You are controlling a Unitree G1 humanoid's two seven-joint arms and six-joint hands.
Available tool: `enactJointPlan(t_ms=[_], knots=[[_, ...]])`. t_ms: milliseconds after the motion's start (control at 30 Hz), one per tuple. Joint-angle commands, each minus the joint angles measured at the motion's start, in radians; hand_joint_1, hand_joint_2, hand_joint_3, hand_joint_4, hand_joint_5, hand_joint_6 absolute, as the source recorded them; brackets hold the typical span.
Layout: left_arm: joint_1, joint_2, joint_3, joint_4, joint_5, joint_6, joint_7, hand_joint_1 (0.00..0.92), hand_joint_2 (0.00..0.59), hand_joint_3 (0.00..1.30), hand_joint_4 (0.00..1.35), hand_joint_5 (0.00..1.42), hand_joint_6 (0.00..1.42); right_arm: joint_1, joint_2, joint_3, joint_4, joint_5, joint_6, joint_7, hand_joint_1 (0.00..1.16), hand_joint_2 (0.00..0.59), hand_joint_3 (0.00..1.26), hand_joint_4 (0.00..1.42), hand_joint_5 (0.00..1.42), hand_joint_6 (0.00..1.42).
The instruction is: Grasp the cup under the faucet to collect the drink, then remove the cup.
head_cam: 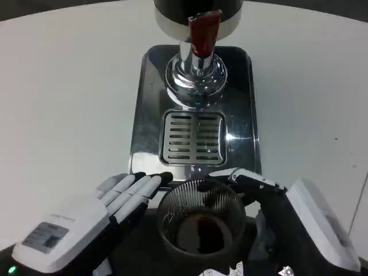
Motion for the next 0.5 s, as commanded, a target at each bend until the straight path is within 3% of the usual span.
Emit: enactJointPlan(t_ms=[33,500], knots=[[0.025,0.004,0.0,-0.013,-0.014,0.001,0.012,0.214,0.111,0.0,0.0,0.0,0.0,0.019,-0.002,0.008,-0.046,0.011,-0.054,0.001,1.03,0.087,1.01,1.14,1.18,1.37],[0.035,0.014,0.006,-0.007,-0.034,-0.009,0.014,0.201,0.111,0.0,0.0,0.0,0.0,0.032,-0.003,0.003,-0.05,0.011,-0.062,0.003,1.03,0.087,1.01,1.14,1.18,1.37]])
